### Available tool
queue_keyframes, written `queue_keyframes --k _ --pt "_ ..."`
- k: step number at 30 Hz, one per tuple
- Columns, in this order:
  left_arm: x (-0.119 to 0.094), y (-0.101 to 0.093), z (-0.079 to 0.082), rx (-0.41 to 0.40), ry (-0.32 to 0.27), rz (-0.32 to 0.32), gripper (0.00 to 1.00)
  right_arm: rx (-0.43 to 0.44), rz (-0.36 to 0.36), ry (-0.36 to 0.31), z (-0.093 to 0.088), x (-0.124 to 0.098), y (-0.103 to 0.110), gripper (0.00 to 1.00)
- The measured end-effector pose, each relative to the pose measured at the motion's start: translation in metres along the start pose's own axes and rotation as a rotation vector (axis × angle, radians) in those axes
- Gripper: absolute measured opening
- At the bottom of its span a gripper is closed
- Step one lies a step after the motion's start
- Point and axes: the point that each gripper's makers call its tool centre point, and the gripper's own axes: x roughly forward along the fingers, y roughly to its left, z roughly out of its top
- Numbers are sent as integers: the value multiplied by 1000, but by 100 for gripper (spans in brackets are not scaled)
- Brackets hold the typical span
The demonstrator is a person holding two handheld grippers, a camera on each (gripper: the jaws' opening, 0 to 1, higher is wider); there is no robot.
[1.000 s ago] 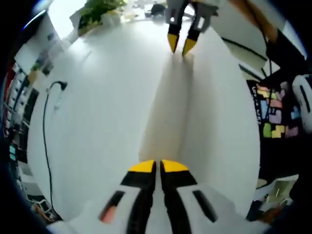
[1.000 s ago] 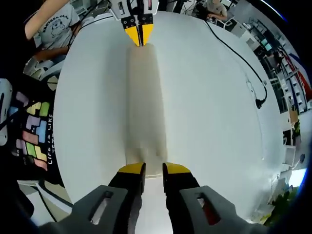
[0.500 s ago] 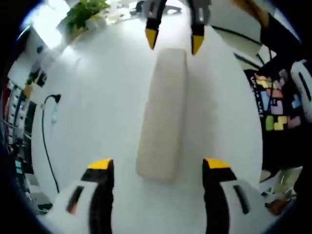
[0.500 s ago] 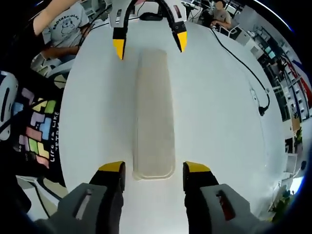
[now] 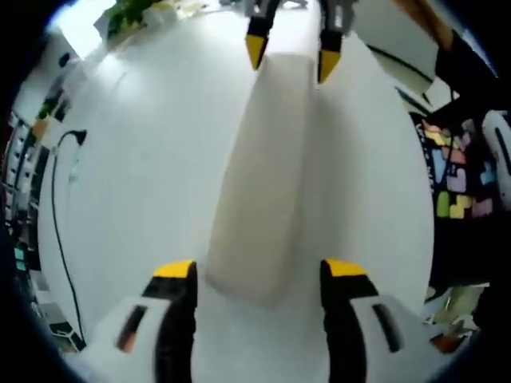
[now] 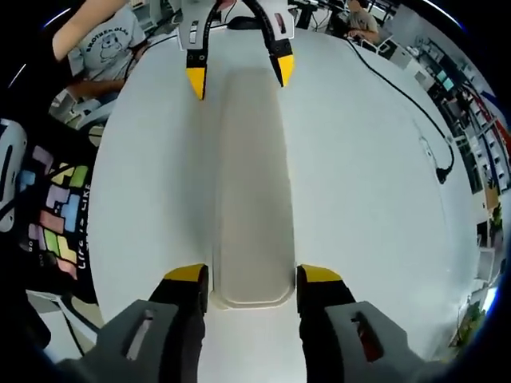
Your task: Arrange the utensils inside the cutlery case until each visible utensil rests in its matching compartment.
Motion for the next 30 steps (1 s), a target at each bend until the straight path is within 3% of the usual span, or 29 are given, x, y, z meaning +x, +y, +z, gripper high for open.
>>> queue_keyframes --k 4,11,15,19,23,30 --pt "2 -9 -1 -29 7 -65 58 -6 5 15 0 2 0 43" --pt "4 -9 4 -94 44 -32 58 16 31 5 -1 3 2 44" --pt "5 -5 9 -257 22 12 57 23 35 11 -1 4 4 43" --pt "4 -3 9 -237 17 10 52 12 41 -4 -1 4 5 43" --pt "3 -4 9 -157 3 -8 49 10 58 -47 0 3 3 43" --pt "2 -5 9 -87 -96 -25 45 0 57 -106 0 3 2 43"
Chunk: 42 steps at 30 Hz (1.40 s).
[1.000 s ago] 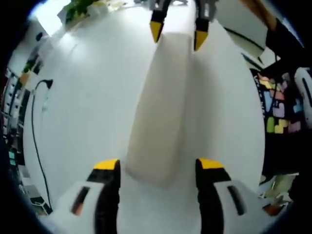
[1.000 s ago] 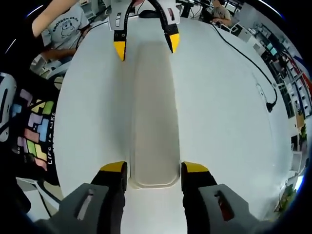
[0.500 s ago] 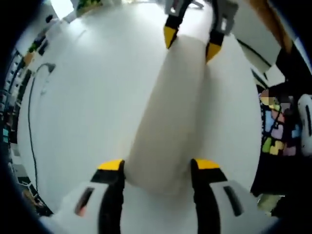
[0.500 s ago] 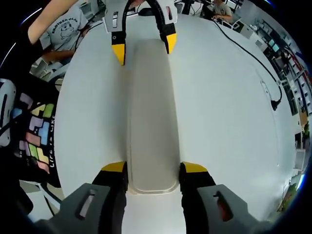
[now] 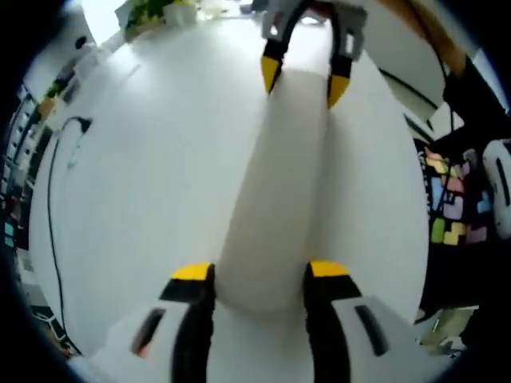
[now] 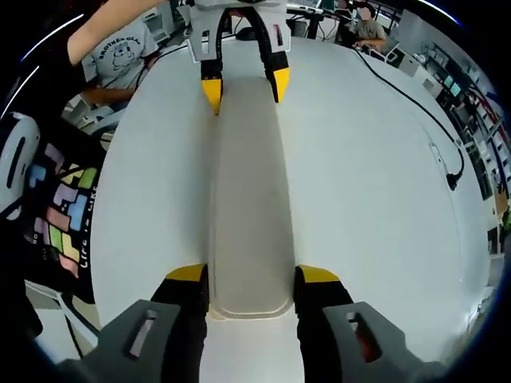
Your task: Arrange the utensils inside the cutlery case until each visible utensil rests in its matching compartment.
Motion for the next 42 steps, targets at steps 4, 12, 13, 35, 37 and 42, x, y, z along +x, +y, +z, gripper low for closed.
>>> queue_keyframes --k 4,12,13,35,37,42 --pt "0 -1 0 1 -24 5 45 1 -15 -45 1 -1 1 43" --pt "-1 -2 2 -3 -90 9 45 -8 -8 -25 3 0 1 43" --pt "-1 -3 2 -3 -88 4 45 -5 1 -18 2 -1 1 43" --pt "-6 47 30 34 -121 109 44 -41 -163 16 0 -20 -73 44" --pt "-6 57 32 33 -129 131 44 -44 -173 13 -1 -17 -81 44" --pt "-4 66 34 0 -121 124 44 -48 -192 34 -1 -16 -96 44"
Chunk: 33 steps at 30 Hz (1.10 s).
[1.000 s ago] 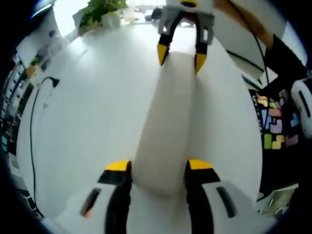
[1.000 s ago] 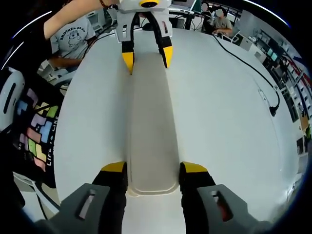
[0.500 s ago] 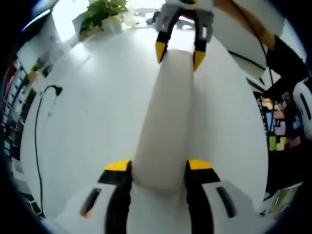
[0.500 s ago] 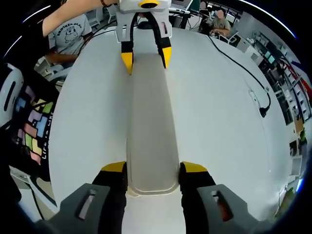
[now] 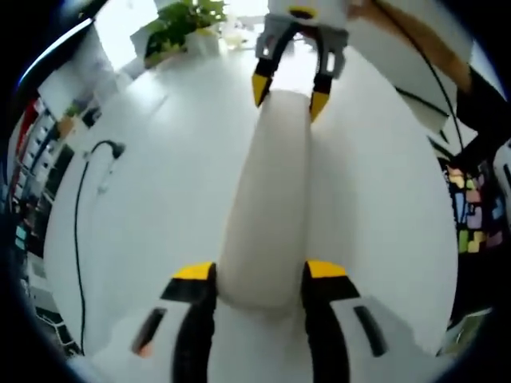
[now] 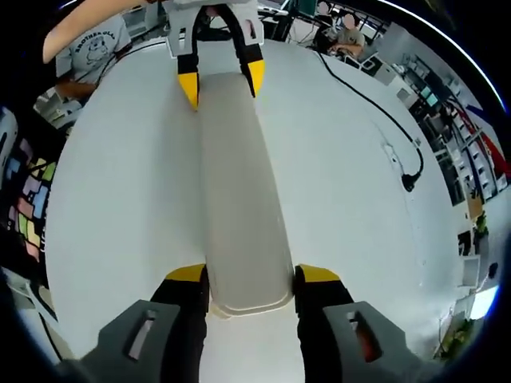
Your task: Arrange the utensils inside the cutlery case until each visible utensil rests in its matching compartment.
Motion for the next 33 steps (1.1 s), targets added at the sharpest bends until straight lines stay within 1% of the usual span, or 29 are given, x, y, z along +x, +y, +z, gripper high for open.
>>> queue_keyframes --k 2,3,5,6,7,8,10,11,13,14,15,18,20,21,22,25,26,27,29,30,31,33 --pt "3 2 0 -10 14 -1 44 -15 -13 24 1 -1 -4 44" --pt "5 3 -1 -12 22 1 44 -7 -18 31 1 0 -5 44" --pt "5 2 -1 2 25 0 44 6 3 73 -5 3 -2 44" --pt "5 2 -1 10 23 1 44 15 -3 76 -6 5 -3 44" --pt "4 6 1 39 19 24 44 25 2 78 -6 4 -3 44" --pt "4 7 3 57 6 30 44 24 -12 76 -6 3 -5 44" --pt "5 8 1 44 2 27 44 27 -13 74 -7 4 -4 44" --pt "8 7 -1 35 10 20 44 30 -11 72 -7 4 -4 44" --pt "8 8 1 26 6 15 44 122 -27 92 -11 4 -5 45" --pt "9 7 2 32 -1 13 44 144 -30 95 -12 4 -4 46" --pt "9 7 2 32 -3 12 45 137 -30 91 -12 5 -5 46" --pt "9 7 1 -13 -20 12 45 129 -32 83 -11 5 -4 46" --pt "9 8 -1 -94 -39 17 46 121 -33 67 -11 5 -3 46" --pt "9 8 -2 -116 -41 19 46 126 -36 62 -10 6 -5 46" --pt "9 10 -3 -142 -43 19 46 135 -33 62 -10 6 -5 46" --pt "10 12 -5 -179 -52 3 47 142 -28 76 -9 7 -6 46" --pt "11 14 -6 -208 -49 -2 48 145 -26 83 -8 8 -7 46" --pt "10 17 -8 -251 -34 12 53 146 -25 89 -8 8 -8 46" --pt "10 30 -16 -342 5 64 66 151 -26 93 -9 7 -7 46" --pt "11 32 -18 -370 16 68 71 153 -27 93 -9 7 -7 46" --pt "11 32 -16 -339 2 56 72 154 -26 94 -10 7 -8 46" --pt "11 30 -15 -325 -8 51 71 153 -25 91 -10 7 -9 46"
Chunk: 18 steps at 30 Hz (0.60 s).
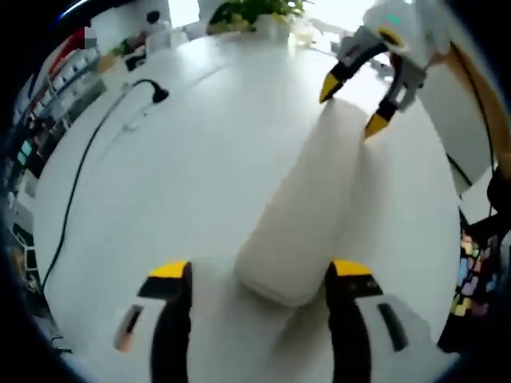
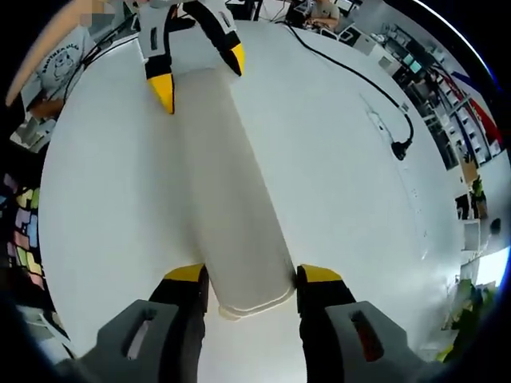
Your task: Arrange the utensils inside the cutlery case until each visible utensil rests in its matching compartment.
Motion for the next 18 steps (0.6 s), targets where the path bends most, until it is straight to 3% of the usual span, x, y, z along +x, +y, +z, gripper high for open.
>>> queue_keyframes --k 11,18 --pt "-1 -11 0 8 -30 1 61 79 -49 -28 -4 -3 0 46" --pt "-1 -16 1 4 1 5 55 85 -54 -34 -4 -3 0 46"
